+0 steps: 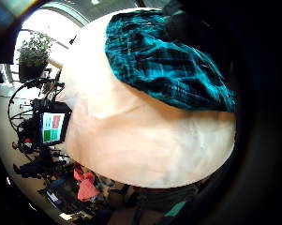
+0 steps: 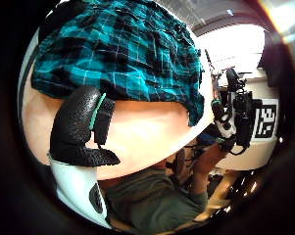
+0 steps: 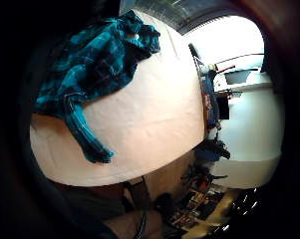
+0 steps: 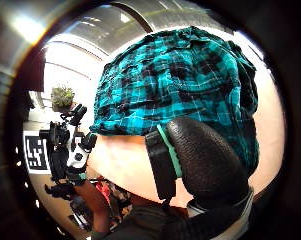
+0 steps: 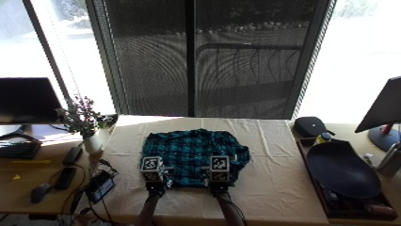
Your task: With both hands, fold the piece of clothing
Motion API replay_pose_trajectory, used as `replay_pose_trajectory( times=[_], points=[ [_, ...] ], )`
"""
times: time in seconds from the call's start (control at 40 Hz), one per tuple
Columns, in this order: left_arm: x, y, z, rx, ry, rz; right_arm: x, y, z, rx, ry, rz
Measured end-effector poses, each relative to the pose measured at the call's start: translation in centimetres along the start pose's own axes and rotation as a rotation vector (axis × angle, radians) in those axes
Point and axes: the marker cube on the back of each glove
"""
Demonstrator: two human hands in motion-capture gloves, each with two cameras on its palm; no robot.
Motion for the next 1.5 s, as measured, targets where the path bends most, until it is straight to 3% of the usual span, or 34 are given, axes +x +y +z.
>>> replay_pose_trajectory(
  times=[0.4,0.88,1.08,1.3,1.4,1.5],
  points=[
    [1.0,0.7,-1.3,0.020,0.013,0.023,0.1,0.0,-2.9,-0.005,-0.021,-0.017],
    [1.0,1.6,-2.2,0.029,0.022,0.055,2.6,-0.2,-1.4,-0.114,-0.006,-0.025],
    [0.6,1.3,1.1,-0.140,-0.038,0.048,4.6,-0.7,3.5,-0.225,0.050,-0.022],
    [0.7,3.4,1.0,-0.313,-0.139,0.021,5.5,0.3,3.7,-0.226,0.145,-0.105],
    [0.0,1.4,1.5,-0.132,-0.169,0.054,5.3,-2.4,7.6,-0.191,0.093,-0.184],
    [-0.7,-0.9,2.0,0.110,-0.206,0.075,4.9,-3.2,8.5,-0.129,0.116,-0.213]
  ],
)
